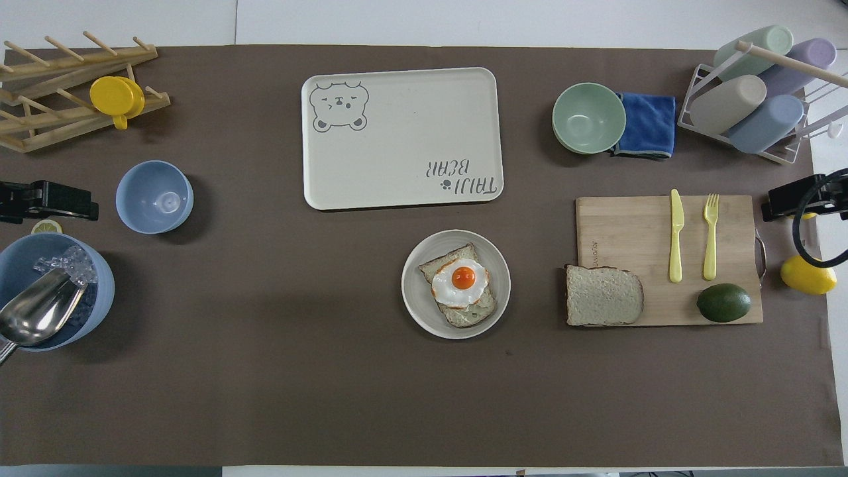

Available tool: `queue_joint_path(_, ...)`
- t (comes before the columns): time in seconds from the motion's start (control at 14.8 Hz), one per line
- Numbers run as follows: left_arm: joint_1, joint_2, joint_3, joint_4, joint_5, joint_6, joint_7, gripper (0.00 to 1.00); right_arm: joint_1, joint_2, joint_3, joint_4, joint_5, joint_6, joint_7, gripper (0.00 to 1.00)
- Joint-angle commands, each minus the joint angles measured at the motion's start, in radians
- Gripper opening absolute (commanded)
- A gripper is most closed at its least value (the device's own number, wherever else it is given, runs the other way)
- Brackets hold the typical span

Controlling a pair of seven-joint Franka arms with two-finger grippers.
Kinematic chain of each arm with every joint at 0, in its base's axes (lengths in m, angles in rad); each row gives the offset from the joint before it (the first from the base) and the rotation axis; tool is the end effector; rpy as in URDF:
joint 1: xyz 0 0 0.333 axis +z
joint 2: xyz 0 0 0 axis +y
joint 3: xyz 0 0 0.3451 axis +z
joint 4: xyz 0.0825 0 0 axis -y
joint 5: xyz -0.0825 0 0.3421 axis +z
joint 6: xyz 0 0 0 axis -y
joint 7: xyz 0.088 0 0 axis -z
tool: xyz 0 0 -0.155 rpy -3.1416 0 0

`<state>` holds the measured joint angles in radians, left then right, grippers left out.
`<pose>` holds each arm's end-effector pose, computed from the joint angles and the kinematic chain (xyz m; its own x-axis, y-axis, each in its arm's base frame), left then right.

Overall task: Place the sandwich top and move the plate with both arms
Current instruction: 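Move the right gripper toward the bread slice on the wooden board, then grasp the bread slice on the board with the right gripper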

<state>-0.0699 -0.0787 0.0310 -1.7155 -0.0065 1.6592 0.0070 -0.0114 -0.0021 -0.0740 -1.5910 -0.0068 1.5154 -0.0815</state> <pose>0.4930 -0.0196 0.5903 0.9987 -0.0453 0.0224 -0.0455 -0.9989 0.0088 0.4998 -0.0439 0.5935 0.9973 -0.0040 -0.0737 -0.0040 -1.0000 0.0007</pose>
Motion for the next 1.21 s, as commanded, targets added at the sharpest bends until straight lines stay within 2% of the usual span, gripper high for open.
queue_joint_path(0.0,0.004,-0.006,-0.002,-0.001,0.016,-0.004,0.008,1.00,-0.004,-0.018,0.007,-0.020,-0.010,0.008,-0.011,1.00)
queue_joint_path(0.54,0.004,-0.006,-0.002,-0.001,0.016,-0.004,0.008,1.00,0.019,-0.027,0.010,-0.030,-0.012,-0.021,-0.006,1.00)
queue_joint_path(0.67,0.004,-0.006,-0.002,-0.001,0.016,-0.004,0.008,1.00,0.046,-0.029,0.016,-0.044,-0.012,0.020,0.005,1.00)
queue_joint_path(0.81,0.004,-0.006,-0.002,-0.001,0.016,-0.004,0.008,1.00,0.120,-0.021,0.016,-0.078,-0.041,0.028,0.079,1.00)
queue_joint_path(1.01,0.004,-0.006,-0.002,-0.001,0.016,-0.004,0.008,1.00,0.298,0.077,0.016,-0.066,-0.204,0.022,0.242,1.00)
queue_joint_path(1.15,0.004,-0.006,-0.002,-0.001,0.016,-0.004,0.008,1.00,0.362,0.138,0.017,-0.061,-0.216,0.045,0.343,1.00)
